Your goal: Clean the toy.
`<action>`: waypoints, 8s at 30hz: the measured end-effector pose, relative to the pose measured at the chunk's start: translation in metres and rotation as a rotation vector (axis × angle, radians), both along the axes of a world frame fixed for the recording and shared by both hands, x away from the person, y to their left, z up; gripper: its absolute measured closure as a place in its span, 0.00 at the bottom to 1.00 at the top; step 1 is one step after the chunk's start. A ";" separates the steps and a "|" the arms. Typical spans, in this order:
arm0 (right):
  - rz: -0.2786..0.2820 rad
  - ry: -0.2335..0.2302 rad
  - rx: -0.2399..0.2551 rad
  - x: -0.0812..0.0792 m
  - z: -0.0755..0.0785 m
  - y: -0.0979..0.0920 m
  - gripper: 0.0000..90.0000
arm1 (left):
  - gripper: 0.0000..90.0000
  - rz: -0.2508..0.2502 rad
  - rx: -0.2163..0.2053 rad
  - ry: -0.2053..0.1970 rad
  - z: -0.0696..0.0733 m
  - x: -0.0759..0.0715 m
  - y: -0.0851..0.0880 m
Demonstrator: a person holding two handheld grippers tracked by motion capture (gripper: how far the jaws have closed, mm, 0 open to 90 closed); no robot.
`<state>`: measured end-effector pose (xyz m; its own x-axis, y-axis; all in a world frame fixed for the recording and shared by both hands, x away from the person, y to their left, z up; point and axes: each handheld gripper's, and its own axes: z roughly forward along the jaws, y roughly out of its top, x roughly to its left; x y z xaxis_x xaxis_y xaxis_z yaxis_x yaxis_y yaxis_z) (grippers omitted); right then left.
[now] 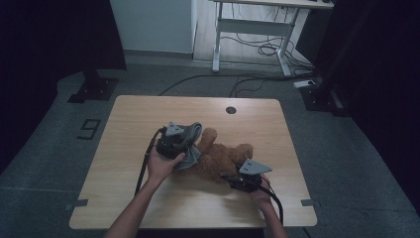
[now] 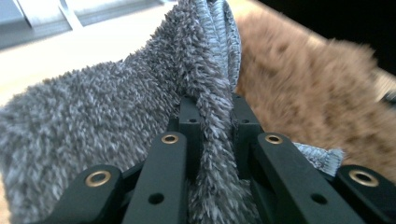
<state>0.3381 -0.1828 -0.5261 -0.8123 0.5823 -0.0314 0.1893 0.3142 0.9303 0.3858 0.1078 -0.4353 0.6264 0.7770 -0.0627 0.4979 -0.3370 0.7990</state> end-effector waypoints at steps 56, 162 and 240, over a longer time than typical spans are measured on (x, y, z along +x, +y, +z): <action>0.083 0.251 0.069 -0.009 0.002 -0.003 0.20 | 0.87 -0.004 -0.200 0.104 -0.062 -0.065 0.092; -0.151 0.203 0.165 0.017 -0.009 -0.026 0.70 | 0.86 -0.342 0.040 0.073 0.004 -0.008 -0.148; -0.117 0.211 0.164 0.018 -0.009 -0.032 0.79 | 0.88 -0.267 0.093 0.035 -0.002 -0.021 -0.143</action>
